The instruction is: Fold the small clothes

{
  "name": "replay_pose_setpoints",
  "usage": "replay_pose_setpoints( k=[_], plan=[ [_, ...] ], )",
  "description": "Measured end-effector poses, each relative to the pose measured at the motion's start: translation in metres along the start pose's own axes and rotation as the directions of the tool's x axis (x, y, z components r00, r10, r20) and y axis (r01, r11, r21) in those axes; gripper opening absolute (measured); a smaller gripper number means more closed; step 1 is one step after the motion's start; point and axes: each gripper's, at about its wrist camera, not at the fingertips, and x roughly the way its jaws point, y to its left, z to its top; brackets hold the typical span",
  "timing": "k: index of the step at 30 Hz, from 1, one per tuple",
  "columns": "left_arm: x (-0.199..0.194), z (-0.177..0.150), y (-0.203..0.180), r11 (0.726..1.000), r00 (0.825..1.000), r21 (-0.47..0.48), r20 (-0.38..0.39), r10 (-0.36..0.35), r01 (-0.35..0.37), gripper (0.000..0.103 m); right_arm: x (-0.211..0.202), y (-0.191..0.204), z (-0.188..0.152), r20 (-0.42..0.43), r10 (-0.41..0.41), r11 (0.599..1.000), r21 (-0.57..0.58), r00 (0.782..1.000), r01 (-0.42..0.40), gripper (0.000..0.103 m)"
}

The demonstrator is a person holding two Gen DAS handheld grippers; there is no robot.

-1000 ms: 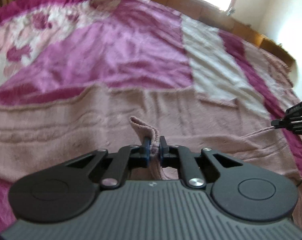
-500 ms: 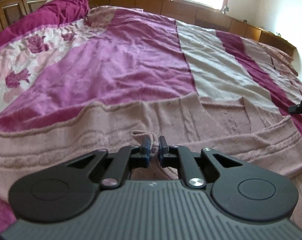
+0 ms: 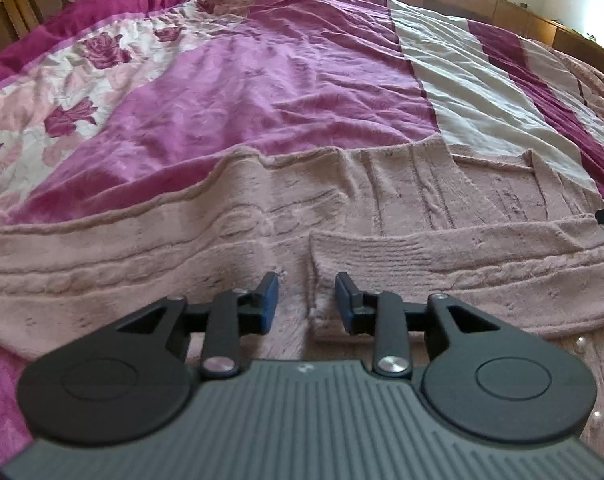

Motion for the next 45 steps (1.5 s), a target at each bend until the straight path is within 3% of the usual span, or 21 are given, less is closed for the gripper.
replay_pose_setpoints(
  k=[9, 17, 23, 34, 38, 45],
  plan=[
    [-0.014, 0.001, -0.005, 1.000, 1.000, -0.007, 0.001, -0.006, 0.006, 0.034, -0.048, -0.015, -0.010, 0.031, 0.067, 0.997, 0.045, 0.997, -0.069, 0.054],
    [-0.023, 0.000, -0.013, 1.000, 1.000, -0.007, -0.004, 0.002, -0.002, 0.034, -0.094, -0.043, -0.054, 0.035, 0.099, 0.992, 0.076, 0.994, -0.102, 0.059],
    [-0.038, -0.003, -0.008, 0.999, 1.000, -0.030, -0.012, 0.017, -0.017, 0.034, -0.122, -0.042, -0.084, 0.041, 0.108, 0.992, 0.069, 0.993, -0.110, 0.062],
    [-0.081, -0.014, 0.015, 0.995, 0.997, -0.052, 0.000, 0.081, -0.081, 0.034, -0.150, 0.000, -0.125, 0.000, 0.183, 0.982, 0.051, 0.983, -0.183, 0.063],
    [-0.094, -0.022, 0.024, 0.993, 0.995, -0.064, 0.001, 0.101, -0.100, 0.034, -0.153, 0.029, -0.136, -0.024, 0.199, 0.980, -0.003, 0.980, -0.199, 0.074],
    [-0.104, -0.029, 0.047, 0.986, 0.991, -0.104, -0.012, 0.133, -0.133, 0.034, -0.148, 0.080, -0.149, -0.072, 0.222, 0.969, -0.094, 0.972, -0.229, 0.075]
  ],
)
